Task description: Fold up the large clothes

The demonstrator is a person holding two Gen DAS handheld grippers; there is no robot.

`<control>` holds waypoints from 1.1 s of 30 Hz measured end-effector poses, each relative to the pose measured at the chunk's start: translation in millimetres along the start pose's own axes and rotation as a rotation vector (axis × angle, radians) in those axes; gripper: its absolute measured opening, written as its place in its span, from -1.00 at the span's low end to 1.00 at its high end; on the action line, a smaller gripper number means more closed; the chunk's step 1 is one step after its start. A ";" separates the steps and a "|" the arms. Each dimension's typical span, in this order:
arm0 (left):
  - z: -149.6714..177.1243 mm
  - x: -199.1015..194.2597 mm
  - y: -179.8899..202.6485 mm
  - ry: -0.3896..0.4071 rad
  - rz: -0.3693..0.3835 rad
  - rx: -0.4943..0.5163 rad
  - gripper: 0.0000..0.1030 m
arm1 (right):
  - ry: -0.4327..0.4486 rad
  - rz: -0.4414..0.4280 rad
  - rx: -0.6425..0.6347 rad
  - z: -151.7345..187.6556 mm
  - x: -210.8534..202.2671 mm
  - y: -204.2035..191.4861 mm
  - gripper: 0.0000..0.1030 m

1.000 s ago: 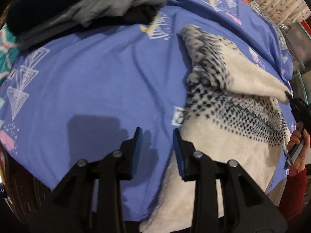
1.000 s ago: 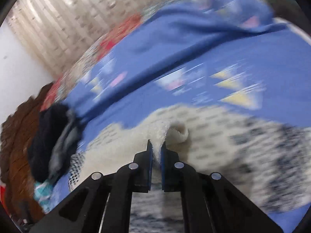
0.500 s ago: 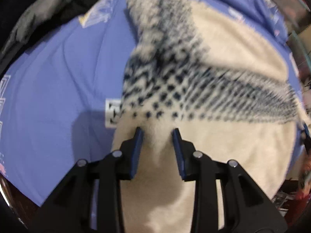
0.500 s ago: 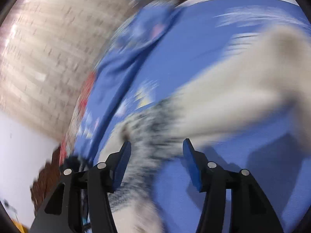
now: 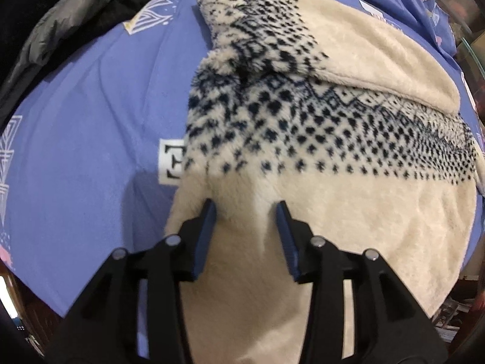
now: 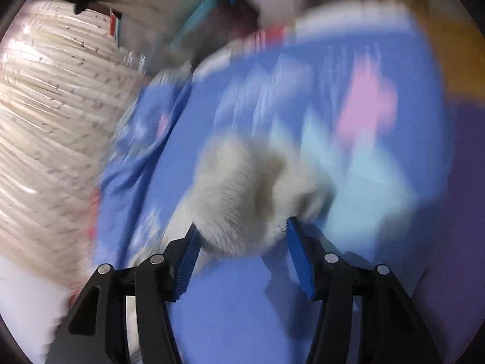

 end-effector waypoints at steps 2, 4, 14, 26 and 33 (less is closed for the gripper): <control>1.1 -5.3 5.3 0.000 -0.003 0.008 -0.19 | 0.181 0.125 -0.009 -36.6 -27.9 4.0 0.50; 3.1 -8.5 8.1 0.007 0.008 0.001 -0.17 | 0.200 -0.019 0.057 -56.8 -48.0 1.4 0.50; 9.1 -16.1 42.0 -0.020 0.054 0.049 -0.03 | -0.324 -0.481 0.202 106.8 -42.2 -29.1 0.50; 15.5 -41.9 48.8 0.021 0.029 0.087 -0.01 | -0.151 -0.224 0.301 2.3 31.5 41.1 0.51; 17.1 -29.8 59.2 -0.019 0.039 0.128 -0.01 | -0.195 -0.180 0.213 33.3 39.6 40.8 0.59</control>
Point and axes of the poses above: each gripper's, at about its wrist camera, not at the fingertips, and x roughly the way its jaws point, y to its right, z to its underside, the point moved 6 cm from there along x, roughly the way its jaws point, and after that the axes turned 3 degrees about x, right-handed, at the moved point
